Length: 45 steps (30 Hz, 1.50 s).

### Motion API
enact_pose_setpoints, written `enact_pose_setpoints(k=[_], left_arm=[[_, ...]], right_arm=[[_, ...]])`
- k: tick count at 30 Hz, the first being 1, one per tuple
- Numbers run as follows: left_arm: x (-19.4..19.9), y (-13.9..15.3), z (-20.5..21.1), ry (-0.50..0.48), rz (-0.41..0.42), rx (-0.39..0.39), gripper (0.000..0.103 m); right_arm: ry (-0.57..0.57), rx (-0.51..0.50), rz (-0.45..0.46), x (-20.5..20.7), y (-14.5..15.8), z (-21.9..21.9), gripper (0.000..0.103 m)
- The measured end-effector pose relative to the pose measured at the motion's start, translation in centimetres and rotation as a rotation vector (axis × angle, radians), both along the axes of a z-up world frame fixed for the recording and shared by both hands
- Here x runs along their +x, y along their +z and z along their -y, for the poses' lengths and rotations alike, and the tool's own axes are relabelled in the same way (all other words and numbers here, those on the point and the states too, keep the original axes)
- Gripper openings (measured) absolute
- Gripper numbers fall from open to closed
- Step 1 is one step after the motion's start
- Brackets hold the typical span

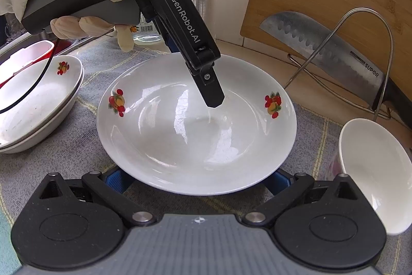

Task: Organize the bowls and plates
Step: 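Lift the fruit-print plate off the towel with the left gripper, then carry the held plate with the left gripper toward the stacked plates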

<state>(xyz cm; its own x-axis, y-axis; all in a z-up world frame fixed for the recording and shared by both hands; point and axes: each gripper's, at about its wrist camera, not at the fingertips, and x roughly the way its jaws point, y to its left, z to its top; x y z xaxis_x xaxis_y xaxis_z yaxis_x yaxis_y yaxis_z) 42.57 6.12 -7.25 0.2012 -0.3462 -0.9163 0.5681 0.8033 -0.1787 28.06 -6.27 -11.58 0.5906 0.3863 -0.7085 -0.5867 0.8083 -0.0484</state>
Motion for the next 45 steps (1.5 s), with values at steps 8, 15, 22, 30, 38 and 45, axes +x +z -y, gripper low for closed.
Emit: enact_pose_setpoints(k=[8, 15, 22, 30, 38, 45], left_arm=[[-0.7, 0.4, -0.2, 0.000, -0.002, -0.012, 0.084], [-1.6, 1.2, -0.5, 0.004, 0.008, -0.030, 0.084], [-2.5, 2.0, -0.8, 0.008, 0.023, -0.042, 0.084], [-3.9, 3.1, -1.5, 0.023, 0.040, -0.052, 0.084], [-5.4, 4.3, -2.7, 0.053, 0.061, -0.059, 0.084], [-6.7, 4.9, -4.1, 0.096, 0.074, -0.063, 0.084]], right_arm=[[0.001, -0.006, 0.000, -0.3, 0.4, 0.2, 0.103], [-0.005, -0.015, 0.012, -0.7, 1.1, 0.4, 0.103], [-0.003, -0.027, 0.023, -1.2, 1.7, 0.3, 0.103], [0.009, -0.033, 0.031, -1.9, 2.5, -0.2, 0.103], [0.038, -0.037, 0.046, -2.7, 3.6, -0.8, 0.103], [0.076, -0.038, 0.058, -3.6, 4.3, -1.6, 0.103]])
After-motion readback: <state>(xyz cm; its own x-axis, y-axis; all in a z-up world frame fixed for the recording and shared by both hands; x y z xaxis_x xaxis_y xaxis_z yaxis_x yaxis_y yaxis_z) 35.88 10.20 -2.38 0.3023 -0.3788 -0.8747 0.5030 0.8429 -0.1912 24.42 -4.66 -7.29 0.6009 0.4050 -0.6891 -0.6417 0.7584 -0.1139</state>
